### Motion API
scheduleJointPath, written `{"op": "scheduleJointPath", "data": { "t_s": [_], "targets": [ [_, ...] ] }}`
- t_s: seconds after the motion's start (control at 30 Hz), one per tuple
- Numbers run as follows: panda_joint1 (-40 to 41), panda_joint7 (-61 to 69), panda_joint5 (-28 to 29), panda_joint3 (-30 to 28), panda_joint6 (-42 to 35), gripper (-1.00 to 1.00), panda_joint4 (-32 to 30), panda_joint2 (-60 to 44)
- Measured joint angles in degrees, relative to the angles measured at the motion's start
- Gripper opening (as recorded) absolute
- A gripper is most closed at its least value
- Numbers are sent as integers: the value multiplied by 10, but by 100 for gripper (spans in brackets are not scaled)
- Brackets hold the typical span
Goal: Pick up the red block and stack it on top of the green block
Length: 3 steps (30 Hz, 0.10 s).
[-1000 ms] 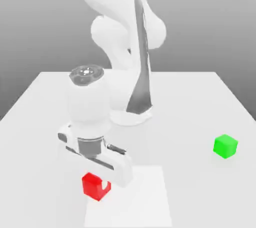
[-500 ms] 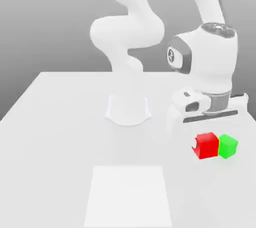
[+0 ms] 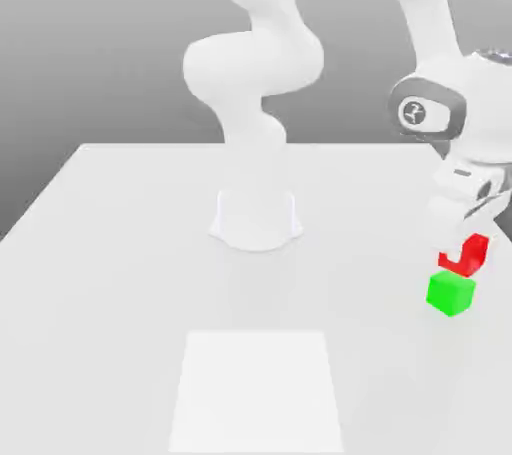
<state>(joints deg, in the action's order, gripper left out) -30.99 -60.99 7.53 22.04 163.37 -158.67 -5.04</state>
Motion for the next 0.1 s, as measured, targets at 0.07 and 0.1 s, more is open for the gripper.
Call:
{"op": "scheduleJointPath", "data": {
  "t_s": [0.07, 0.1],
  "targets": [
    [-5, -12, 17, -8, 11, 100, 0, -13],
    [-5, -12, 17, -8, 11, 100, 0, -13]
  ]
}}
